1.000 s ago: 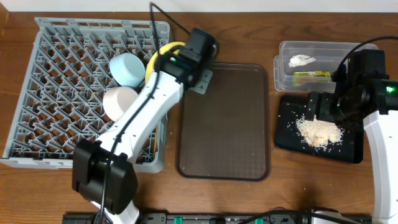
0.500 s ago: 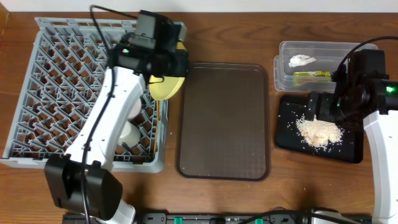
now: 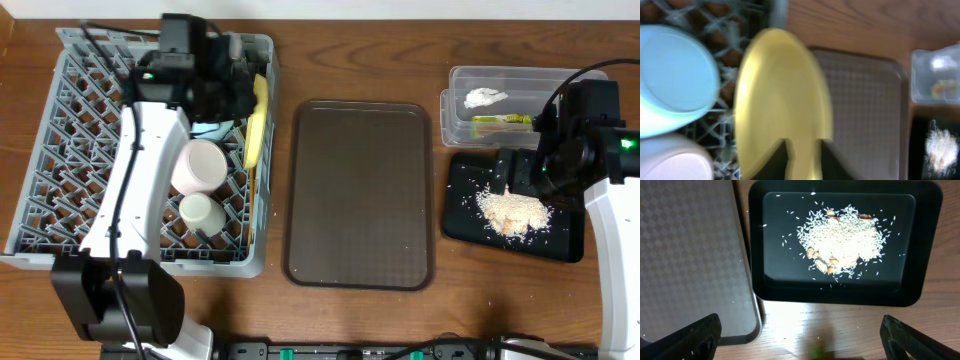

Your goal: Sort waste into correct bins and load items into the dishwasher

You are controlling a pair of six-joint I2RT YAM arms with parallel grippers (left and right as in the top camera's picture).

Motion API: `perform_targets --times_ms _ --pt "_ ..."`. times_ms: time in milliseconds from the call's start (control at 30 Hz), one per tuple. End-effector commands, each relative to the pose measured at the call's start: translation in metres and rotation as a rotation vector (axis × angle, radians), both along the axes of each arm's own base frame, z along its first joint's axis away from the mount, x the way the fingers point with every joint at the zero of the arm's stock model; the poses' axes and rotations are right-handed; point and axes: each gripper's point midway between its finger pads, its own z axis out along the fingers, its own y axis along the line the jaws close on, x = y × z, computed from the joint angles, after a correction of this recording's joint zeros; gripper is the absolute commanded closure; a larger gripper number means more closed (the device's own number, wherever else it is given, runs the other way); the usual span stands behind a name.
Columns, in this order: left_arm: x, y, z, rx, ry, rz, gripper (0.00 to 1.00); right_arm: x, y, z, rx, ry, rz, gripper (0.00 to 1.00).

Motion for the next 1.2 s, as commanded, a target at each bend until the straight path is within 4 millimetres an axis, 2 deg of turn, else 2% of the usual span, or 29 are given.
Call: perform_targets --times_ms 0,100,200,233,333,400,467,600,700,867,900,1000,1167 --pt "0.0 0.017 0.005 0.026 -0.013 0.045 0.53 0.002 -0.001 0.004 -0.002 -0.013 -0.008 0.01" --pt "-0.003 0.021 0.019 0.033 -0.053 0.037 0.48 0.002 -0.001 0.004 -0.002 -0.014 -0.008 0.01" --pt "-0.013 0.024 0.047 0.055 -0.128 0.022 0.44 0.009 0.002 0.006 0.016 -0.041 -0.002 0.01" --pt "-0.017 0.025 0.056 0.061 -0.149 0.027 0.43 0.014 0.006 0.008 0.039 -0.065 0.006 0.01" --pt "-0.037 0.03 0.074 0.085 -0.168 0.044 0.3 0.035 0.026 0.017 0.112 -0.165 0.104 0.01" --pt "-0.052 0.037 0.074 0.121 -0.135 0.066 0.26 0.055 0.036 0.027 0.117 -0.256 0.158 0.01" --pt "-0.07 0.052 0.064 0.198 -0.061 0.107 0.24 0.073 0.042 0.037 0.089 -0.343 0.207 0.01" --pt "-0.101 0.072 0.044 0.303 0.093 0.161 0.24 0.089 0.04 0.045 0.01 -0.412 0.226 0.01" --pt "-0.12 0.073 0.033 0.312 0.177 0.149 0.23 0.086 0.039 0.04 0.003 -0.386 0.225 0.01" --pt "-0.148 0.073 0.025 0.325 0.226 0.118 0.22 0.065 0.035 0.028 -0.009 -0.302 0.21 0.01" --pt "-0.152 0.073 0.026 0.326 0.21 0.117 0.14 0.061 0.033 0.026 -0.015 -0.296 0.201 0.01" --pt "-0.163 0.073 0.03 0.327 0.122 0.114 0.13 0.048 0.033 0.023 -0.017 -0.321 0.199 0.01" --pt "-0.19 0.065 0.039 0.307 -0.123 0.068 0.12 0.018 0.033 0.024 -0.019 -0.48 0.19 0.01"
